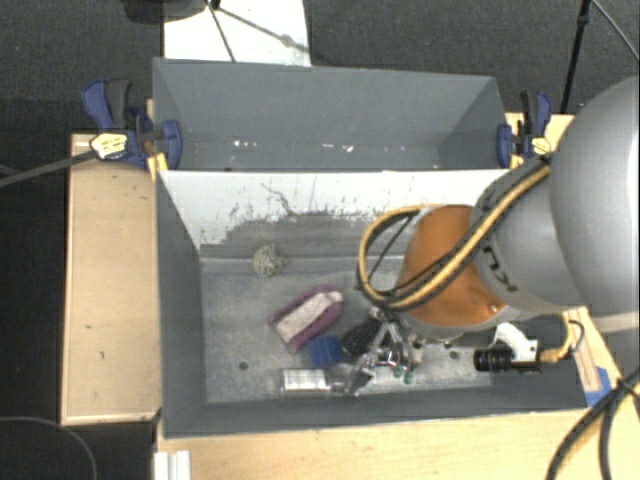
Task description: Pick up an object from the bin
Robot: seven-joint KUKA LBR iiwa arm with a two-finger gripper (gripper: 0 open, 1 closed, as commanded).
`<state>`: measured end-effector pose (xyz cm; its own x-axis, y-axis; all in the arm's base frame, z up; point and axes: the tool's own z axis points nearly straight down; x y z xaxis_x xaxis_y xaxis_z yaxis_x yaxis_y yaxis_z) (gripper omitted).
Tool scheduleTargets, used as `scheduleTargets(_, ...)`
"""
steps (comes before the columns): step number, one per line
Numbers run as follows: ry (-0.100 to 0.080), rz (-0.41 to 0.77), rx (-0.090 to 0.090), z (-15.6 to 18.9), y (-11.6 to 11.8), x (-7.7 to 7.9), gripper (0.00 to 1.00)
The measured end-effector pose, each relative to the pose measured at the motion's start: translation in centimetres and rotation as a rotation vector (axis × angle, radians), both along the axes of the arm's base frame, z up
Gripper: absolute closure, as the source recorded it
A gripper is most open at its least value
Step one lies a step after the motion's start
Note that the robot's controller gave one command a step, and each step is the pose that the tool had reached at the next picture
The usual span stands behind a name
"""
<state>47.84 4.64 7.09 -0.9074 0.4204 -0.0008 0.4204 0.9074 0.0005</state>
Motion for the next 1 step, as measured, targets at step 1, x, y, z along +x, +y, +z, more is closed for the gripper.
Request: scheduleTargets(1,0.003,0.002,0.002,0.05,0.11,-0.03,1.0)
